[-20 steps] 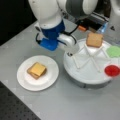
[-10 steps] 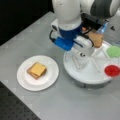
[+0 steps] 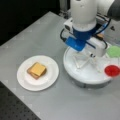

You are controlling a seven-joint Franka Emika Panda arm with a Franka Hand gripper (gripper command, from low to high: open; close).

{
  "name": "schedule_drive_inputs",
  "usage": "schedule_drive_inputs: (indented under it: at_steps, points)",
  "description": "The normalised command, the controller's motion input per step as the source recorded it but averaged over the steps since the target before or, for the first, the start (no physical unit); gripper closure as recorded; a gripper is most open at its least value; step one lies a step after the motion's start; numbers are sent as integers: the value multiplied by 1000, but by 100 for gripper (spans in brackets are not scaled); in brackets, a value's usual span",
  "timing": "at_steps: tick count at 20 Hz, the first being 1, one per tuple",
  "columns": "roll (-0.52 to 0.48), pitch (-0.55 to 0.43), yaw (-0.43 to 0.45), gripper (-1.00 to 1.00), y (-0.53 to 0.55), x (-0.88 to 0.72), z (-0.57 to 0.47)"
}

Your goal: Ingredient selection for cheeseburger or sandwich

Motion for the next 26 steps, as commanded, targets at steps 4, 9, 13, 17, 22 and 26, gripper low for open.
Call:
schedule_drive_inputs:
  at_steps: [4,9,13,17,22,26]
  points:
    - [-97,-285,-11,-100,146,-348,-239]
    - [-38,-288,-30,-100,103,-326,-210]
    - [8,-282,-81,-100,177,-294,-155]
    - [1,-280,-120,-100,181,-301,-182]
    - [0,-277,-106,-100,121,-330,-207]
    - [14,-274,-51,-100,-2,-324,-171]
